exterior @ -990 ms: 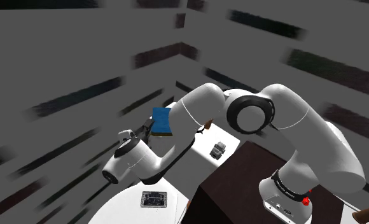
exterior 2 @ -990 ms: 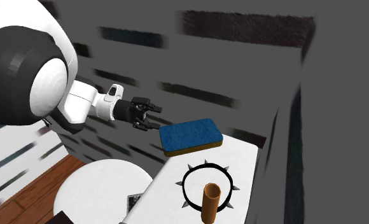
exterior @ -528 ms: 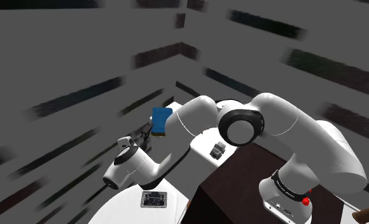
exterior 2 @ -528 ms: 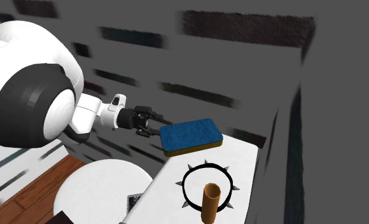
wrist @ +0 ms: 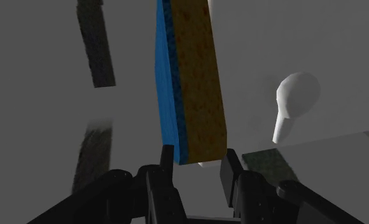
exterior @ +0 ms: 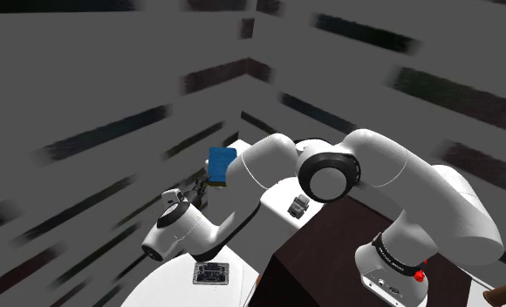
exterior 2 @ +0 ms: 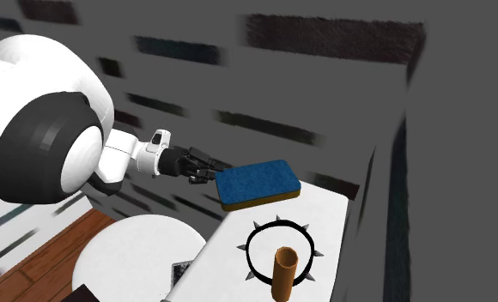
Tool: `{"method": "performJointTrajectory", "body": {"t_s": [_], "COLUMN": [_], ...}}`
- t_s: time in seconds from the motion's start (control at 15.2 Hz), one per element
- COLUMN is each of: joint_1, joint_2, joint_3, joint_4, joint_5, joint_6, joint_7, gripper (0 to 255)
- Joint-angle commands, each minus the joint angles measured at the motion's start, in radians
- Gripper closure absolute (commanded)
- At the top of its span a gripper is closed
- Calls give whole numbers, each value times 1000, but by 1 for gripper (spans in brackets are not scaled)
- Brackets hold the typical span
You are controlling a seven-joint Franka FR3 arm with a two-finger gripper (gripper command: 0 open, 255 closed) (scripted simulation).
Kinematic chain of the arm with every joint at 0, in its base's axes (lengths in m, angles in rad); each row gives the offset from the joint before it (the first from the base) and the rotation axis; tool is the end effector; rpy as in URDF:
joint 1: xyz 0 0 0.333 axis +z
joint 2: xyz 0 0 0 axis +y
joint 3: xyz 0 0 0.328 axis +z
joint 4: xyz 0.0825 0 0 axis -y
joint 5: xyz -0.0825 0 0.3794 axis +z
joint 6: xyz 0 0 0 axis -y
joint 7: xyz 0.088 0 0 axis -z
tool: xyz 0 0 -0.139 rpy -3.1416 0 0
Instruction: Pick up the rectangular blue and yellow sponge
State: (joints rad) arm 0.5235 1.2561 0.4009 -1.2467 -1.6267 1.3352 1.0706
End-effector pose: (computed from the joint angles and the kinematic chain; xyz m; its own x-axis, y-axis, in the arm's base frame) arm 0.5665 0.3706 0.0405 0.8549 0.4994 0.1406 -0.0391 -0.2082 0.9773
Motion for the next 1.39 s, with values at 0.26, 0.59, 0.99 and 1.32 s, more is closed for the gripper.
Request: {"method": "performJointTrajectory", "body": {"t_s": [0.26, 0.59, 0.99, 1.32], "joint_1": [-4, -18, -33, -40], "joint_2": [-14, -80, -154, -192], "joint_3": [2, 13, 26, 33], "joint_4": [-14, -70, -128, -154], "joint_5": [2, 12, 24, 31], "joint_6": [-1, -10, -20, -25], "joint_7": [-1, -11, -28, -39], "gripper": [255, 255, 255, 255]}}
